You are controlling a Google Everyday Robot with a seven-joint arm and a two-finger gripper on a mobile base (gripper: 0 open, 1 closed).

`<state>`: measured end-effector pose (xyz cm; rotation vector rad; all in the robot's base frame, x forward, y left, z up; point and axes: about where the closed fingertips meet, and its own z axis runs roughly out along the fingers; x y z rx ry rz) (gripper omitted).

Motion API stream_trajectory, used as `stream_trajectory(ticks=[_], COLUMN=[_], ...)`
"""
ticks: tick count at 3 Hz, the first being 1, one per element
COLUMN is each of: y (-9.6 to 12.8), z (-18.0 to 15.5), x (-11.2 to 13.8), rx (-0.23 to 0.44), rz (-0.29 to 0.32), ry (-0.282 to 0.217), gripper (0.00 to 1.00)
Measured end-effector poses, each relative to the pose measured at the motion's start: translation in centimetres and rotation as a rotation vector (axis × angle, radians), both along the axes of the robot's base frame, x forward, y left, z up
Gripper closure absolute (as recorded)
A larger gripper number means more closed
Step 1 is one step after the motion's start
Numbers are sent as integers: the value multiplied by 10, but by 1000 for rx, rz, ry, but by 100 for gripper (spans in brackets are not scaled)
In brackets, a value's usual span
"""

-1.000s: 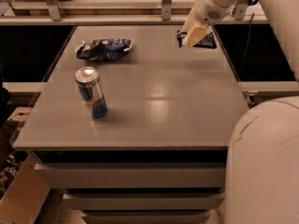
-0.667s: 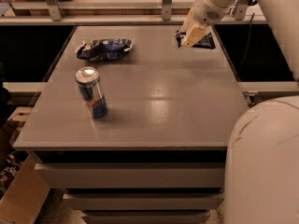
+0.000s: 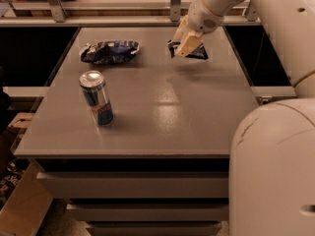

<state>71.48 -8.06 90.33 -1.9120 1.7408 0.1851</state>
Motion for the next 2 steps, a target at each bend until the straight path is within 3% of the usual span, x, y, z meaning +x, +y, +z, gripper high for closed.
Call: stream_trajectory(ticks=[1, 2], y=[39, 70], z=[5, 11], x=[-5, -11], rx=[49, 78], rz=[106, 183], ry=[-7, -15], gripper=[100, 84])
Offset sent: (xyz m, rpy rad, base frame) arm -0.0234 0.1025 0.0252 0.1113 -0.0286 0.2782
